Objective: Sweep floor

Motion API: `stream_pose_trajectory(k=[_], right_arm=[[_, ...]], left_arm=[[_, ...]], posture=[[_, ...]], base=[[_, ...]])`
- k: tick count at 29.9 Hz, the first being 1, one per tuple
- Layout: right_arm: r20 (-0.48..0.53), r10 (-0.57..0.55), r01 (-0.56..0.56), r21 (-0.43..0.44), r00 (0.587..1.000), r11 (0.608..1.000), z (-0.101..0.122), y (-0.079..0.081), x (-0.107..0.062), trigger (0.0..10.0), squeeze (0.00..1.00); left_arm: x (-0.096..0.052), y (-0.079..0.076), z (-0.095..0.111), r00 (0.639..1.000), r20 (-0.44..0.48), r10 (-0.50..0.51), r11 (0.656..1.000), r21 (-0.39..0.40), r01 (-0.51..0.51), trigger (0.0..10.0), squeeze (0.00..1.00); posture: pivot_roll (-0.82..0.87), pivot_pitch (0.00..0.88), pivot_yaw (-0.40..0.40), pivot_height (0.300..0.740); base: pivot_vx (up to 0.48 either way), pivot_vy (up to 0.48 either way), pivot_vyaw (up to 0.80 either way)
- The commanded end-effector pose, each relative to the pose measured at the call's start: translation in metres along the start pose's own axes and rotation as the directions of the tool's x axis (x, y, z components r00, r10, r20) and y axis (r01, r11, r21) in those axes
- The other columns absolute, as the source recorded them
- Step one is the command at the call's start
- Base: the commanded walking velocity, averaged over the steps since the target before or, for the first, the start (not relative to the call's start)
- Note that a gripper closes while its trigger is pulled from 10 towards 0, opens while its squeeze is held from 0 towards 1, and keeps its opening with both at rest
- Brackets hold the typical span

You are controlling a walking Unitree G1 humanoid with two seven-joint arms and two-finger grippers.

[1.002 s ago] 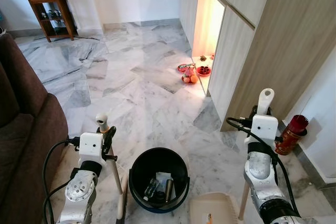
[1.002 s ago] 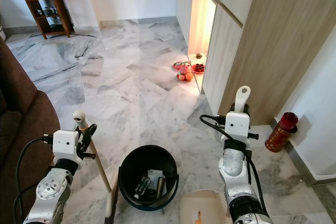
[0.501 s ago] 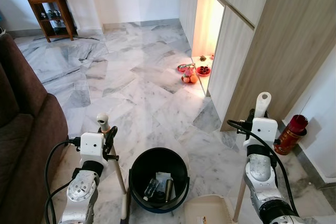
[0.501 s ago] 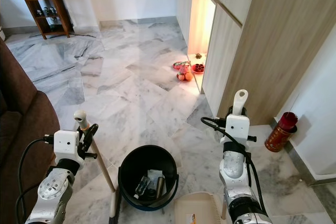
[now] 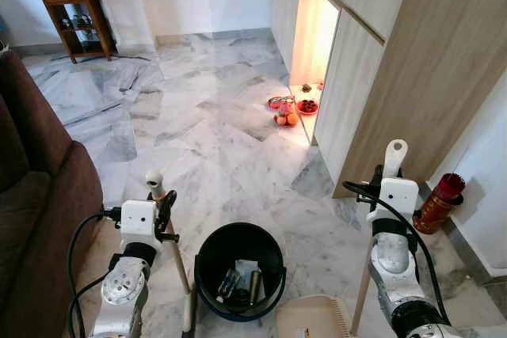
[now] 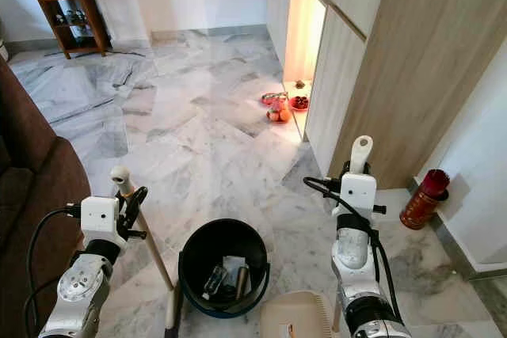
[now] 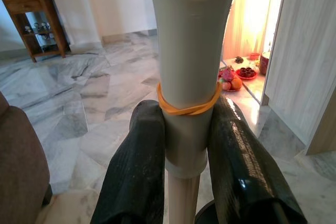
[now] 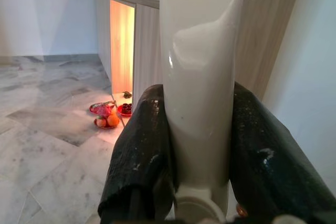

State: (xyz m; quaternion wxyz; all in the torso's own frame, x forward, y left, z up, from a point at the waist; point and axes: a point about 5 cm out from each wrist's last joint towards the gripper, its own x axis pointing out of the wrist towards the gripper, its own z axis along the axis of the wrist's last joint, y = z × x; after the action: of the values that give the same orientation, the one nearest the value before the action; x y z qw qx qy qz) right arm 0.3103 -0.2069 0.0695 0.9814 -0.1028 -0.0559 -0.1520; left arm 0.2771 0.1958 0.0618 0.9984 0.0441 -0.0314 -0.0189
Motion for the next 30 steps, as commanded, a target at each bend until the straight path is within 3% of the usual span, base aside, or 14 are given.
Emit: stream_pose_trajectory(k=[1,30], right_arm=[[0.025,0.0,0.0,0.007,1.0,1.0,0.0053,-0.0004,0.0043,10.0,0.0],[0.024,0.036,-0.036,0.003,0.999,0.999,0.0043,0.0025,0.0038,10.0,0.0]], left_arm=[[0.0054,0.0013,0.0116,0.999,0.052,0.002,1.0,0.009,-0.002,10.0,0.0],[0.0088,-0.0009,0.0118,0.998,0.058,-0.009,1.0,0.011,0.008,10.0,0.0]], posture=[[0.13,0.0,0.014,0.74],[0.13,0.0,0.005,0.74]], base=[[-0.244,0.0,0.0],[-0.313,0.0,0.0]])
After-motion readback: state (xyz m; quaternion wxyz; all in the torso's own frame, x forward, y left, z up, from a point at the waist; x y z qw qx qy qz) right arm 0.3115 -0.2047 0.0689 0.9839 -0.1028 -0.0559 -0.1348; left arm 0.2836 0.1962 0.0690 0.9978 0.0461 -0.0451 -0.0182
